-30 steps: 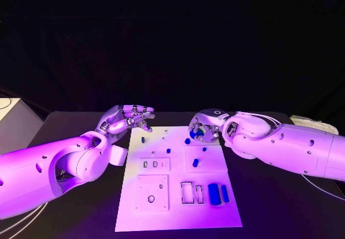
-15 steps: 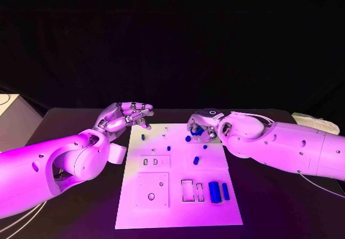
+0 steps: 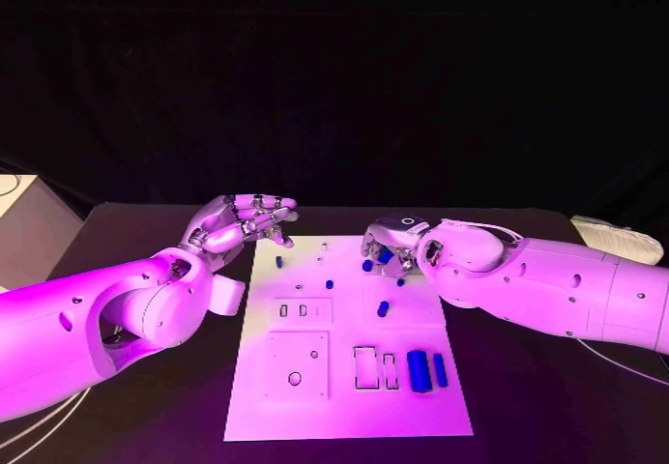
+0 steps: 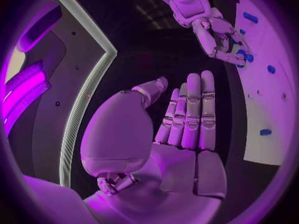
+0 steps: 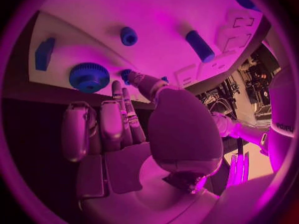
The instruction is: Assemble the parts on the task board
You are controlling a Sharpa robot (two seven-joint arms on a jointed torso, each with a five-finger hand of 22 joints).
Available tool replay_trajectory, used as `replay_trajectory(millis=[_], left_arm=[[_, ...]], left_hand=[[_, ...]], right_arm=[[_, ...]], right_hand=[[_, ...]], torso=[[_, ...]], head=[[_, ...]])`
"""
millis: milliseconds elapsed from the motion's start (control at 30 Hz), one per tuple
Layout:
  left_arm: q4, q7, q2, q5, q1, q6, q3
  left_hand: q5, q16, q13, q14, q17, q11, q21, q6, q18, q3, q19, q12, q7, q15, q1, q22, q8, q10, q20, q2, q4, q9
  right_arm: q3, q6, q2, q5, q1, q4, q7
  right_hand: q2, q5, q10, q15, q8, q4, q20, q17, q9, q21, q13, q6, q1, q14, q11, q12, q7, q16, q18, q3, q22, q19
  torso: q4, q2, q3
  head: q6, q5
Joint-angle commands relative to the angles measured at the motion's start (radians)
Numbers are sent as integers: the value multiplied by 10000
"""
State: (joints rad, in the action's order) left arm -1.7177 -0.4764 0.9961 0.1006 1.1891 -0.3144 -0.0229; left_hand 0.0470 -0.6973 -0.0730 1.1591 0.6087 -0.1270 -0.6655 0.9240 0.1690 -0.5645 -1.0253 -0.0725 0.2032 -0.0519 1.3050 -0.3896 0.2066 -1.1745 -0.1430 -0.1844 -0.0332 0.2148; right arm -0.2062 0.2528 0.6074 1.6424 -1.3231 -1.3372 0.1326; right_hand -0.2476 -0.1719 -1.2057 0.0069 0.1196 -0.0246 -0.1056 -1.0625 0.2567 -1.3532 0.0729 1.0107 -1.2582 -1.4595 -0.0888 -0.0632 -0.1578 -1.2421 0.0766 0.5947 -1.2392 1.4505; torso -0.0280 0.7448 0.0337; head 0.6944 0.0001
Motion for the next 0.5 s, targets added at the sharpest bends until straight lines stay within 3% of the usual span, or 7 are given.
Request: replay_trajectory(millis=[33, 333, 500], left_arm=[[-49, -160, 5, -70, 28, 120, 13], [-53, -131, 26, -79, 58, 129, 19], [-43, -106, 30, -80, 66, 143, 20]], left_hand=[[38, -54, -10, -80, 13, -26, -67, 8, 98, -53, 95, 46, 14, -1, -73, -21, -12, -19, 8, 31, 11, 10], [39, -58, -9, -89, 14, -30, -79, 2, 98, -56, 107, 47, 20, -4, -76, -31, -15, -13, 7, 31, 13, 10], [39, -65, -8, -100, 17, -36, -96, -6, 97, -61, 124, 50, 27, -9, -78, -44, -19, -4, 4, 28, 17, 10]], right_arm=[[-4, -215, -46, 187, 13, 50, 85], [-6, -188, -110, 190, 25, 39, 112], [-6, -31, -114, 166, 26, 14, 94]], right_hand=[[-27, -63, -62, -31, 34, 51, 6, -10, 17, -18, 4, 76, -39, -447, -9, -3, -19, -43, -111, 18, 9, 60], [-2, -71, -40, -25, 44, 106, 4, -18, 38, -20, -3, 88, -3, -429, -18, 5, -32, -91, -111, 30, 5, 62], [62, -121, -153, -46, 112, 171, 12, -22, 98, -49, 19, 193, 5, -399, 13, -31, -5, -163, -116, 66, -44, 78]], torso=[[-34, 47, 19], [-62, 90, 49], [-47, 94, 40]], head=[[-6, -8], [19, 7], [30, 9]])
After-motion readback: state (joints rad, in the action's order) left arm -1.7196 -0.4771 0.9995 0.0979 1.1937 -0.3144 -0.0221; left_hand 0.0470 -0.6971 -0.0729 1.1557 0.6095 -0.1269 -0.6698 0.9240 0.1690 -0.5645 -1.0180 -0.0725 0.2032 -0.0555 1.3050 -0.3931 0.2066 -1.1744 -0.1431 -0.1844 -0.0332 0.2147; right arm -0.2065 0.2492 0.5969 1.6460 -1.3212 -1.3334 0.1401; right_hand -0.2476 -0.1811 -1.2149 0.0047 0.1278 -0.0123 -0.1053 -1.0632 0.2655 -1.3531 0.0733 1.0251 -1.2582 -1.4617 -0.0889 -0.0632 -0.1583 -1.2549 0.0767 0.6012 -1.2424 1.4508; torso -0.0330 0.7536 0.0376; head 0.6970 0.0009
